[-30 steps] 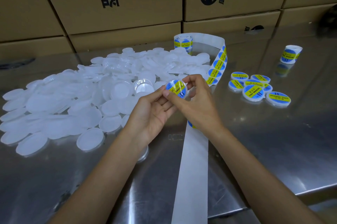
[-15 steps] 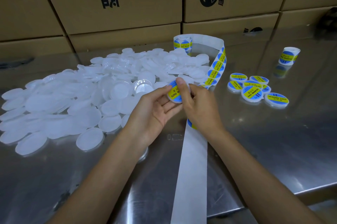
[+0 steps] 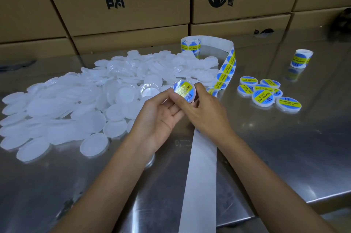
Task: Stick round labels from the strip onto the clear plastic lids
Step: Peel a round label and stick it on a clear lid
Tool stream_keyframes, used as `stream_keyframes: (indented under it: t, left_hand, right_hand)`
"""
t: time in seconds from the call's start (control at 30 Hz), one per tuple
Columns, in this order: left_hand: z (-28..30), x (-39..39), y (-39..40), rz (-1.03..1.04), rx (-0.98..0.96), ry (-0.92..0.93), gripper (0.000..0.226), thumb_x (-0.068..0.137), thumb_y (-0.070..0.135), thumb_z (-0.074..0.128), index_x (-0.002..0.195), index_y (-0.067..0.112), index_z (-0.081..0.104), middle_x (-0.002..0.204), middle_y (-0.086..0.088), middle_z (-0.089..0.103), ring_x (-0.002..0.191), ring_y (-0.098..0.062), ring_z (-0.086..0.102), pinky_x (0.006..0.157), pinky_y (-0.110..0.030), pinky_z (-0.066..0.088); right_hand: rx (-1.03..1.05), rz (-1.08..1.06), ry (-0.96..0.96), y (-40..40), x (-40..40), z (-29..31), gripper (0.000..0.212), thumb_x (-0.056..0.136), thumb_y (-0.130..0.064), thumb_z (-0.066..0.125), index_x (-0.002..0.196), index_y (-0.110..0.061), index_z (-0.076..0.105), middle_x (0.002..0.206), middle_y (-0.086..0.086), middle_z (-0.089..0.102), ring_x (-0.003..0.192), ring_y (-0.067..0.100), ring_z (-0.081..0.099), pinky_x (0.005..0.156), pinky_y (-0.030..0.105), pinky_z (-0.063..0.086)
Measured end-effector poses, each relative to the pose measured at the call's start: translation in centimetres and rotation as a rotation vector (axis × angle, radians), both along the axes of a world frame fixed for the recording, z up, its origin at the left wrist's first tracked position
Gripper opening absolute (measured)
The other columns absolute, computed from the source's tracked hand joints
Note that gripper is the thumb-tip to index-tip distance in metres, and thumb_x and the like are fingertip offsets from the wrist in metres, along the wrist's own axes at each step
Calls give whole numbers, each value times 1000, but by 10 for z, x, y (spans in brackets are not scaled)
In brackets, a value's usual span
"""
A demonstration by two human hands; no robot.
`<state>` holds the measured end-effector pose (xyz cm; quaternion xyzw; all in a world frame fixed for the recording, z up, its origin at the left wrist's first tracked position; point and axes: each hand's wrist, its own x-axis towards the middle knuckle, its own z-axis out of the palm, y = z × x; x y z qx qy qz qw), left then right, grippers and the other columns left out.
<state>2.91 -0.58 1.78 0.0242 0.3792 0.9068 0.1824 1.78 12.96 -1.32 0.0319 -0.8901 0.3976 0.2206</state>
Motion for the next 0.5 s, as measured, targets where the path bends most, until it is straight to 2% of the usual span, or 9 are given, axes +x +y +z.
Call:
stream_keyframes:
  t: [0.07,0.17,0.23,0.3,0.33,0.4,0.5]
  left_hand:
    - [-1,-1,0,-13,7,-1,31,99,12,52,122,-5,62,127,-23,67,118,-35,66,99,-44,55]
    - [-2,-2,0,-23,-37,35,26,101,15,52,116,1,67,124,-19,69,118,-31,66,98,-40,56]
    - [-2,-2,0,-6,-86,65,26,101,18,55,116,3,68,123,-17,71,117,-29,68,95,-37,57]
    - [-2,-3,0,35,-189,126,29,100,20,57,119,2,68,120,-15,72,113,-27,70,93,-35,58]
    - [-3,-4,-1,70,-268,166,30,100,21,58,119,0,69,118,-15,73,111,-26,70,93,-35,58]
    - [-6,-6,-2,156,-482,237,29,99,24,62,113,1,73,109,-11,76,103,-23,72,92,-33,58]
    - [-10,-7,-3,206,-664,255,31,93,29,69,100,-1,74,84,-5,70,78,-17,66,76,-28,56]
  right_hand:
    - [43,11,35,1,1,0,60,80,-84,37,84,-26,50,67,-10,57,72,4,55,58,27,37]
    - [100,-16,73,2,4,1,61,88,-79,28,75,-23,49,58,-6,52,64,8,53,56,28,34]
    - [153,-48,74,2,5,3,67,87,-77,15,67,-20,43,54,-4,49,61,14,53,57,32,38]
    - [165,-64,58,1,5,5,67,86,-73,8,61,-19,37,55,-2,49,67,27,55,63,38,44]
    - [145,-63,53,1,4,6,65,89,-70,9,57,-19,35,54,-1,48,67,30,54,64,39,44]
    - [66,-70,72,2,2,7,63,101,-57,21,51,-19,32,49,-3,42,63,30,49,59,36,35]
    - [-79,-40,66,6,-1,8,64,104,-46,36,47,-19,27,40,-4,35,52,20,41,56,32,25]
